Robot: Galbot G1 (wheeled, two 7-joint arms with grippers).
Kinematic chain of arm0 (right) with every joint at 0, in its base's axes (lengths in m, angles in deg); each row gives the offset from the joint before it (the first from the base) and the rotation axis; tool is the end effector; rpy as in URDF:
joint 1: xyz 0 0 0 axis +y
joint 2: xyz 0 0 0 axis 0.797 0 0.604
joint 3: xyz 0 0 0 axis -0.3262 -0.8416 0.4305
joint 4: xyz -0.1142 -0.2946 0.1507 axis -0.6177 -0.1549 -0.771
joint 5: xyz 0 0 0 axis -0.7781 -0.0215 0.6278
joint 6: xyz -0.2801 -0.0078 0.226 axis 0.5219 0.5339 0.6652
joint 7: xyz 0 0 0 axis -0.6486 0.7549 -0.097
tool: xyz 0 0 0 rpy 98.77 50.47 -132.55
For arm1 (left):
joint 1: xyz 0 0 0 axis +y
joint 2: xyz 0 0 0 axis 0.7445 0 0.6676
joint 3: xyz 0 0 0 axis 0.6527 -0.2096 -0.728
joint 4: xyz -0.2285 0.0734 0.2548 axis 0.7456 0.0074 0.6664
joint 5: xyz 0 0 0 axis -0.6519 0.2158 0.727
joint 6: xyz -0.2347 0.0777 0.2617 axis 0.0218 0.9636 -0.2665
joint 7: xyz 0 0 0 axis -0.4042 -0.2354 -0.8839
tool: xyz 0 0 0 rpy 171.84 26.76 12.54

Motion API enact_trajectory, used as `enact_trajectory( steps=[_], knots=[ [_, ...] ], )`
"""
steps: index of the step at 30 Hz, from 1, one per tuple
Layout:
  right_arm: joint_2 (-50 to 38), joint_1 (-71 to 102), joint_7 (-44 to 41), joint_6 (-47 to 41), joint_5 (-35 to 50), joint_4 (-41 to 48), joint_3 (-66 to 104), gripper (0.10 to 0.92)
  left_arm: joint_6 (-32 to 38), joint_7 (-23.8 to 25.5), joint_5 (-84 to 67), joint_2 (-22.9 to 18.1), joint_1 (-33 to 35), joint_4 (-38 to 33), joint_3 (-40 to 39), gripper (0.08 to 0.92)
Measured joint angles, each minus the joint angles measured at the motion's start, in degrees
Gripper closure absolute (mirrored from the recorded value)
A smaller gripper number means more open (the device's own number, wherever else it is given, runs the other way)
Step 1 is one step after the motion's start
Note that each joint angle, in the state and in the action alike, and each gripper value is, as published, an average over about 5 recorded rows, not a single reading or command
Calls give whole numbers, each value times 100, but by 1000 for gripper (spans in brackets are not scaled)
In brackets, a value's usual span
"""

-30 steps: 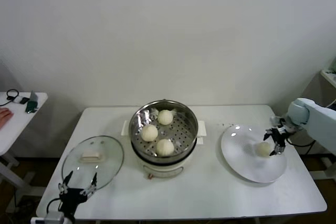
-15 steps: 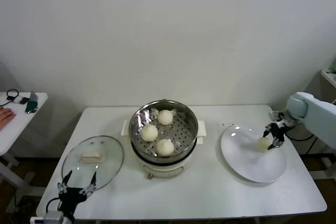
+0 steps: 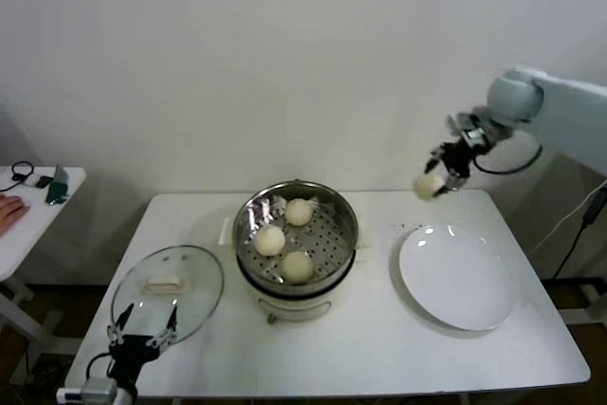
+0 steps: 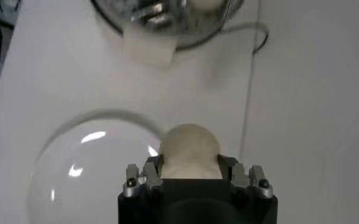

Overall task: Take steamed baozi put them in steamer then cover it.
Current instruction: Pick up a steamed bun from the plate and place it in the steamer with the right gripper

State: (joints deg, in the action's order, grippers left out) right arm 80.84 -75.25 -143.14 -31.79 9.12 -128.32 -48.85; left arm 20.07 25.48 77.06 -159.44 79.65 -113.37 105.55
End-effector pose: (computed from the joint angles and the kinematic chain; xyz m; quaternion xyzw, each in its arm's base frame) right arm 0.5681 -0.0963 0.0380 0.5291 -0.5525 0.5611 0.3163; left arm 0.1350 0.1152 -0.3453 0.0282 -0.9834 -0.0822 0.1595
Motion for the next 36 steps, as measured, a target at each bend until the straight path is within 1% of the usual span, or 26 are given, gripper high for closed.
enact_trajectory(
  steps=[6,12,20,36],
  knots=[
    [562,-487,269,-529,687,-774,-58,397,11,0,-28,-2,2,-4,16,177],
    [1171,-380,599,-912,929,-1114,20,397,15,0,-54,-17,-4,-11,37,177],
    [1732,178,930,-1139,631,-1058,-66,397,37,2,-103,-1,30,-23,147,177],
    [2097,1135,1180,-1251,1,-496,-50,382,58,4,-106,3,46,-30,175,177]
  ],
)
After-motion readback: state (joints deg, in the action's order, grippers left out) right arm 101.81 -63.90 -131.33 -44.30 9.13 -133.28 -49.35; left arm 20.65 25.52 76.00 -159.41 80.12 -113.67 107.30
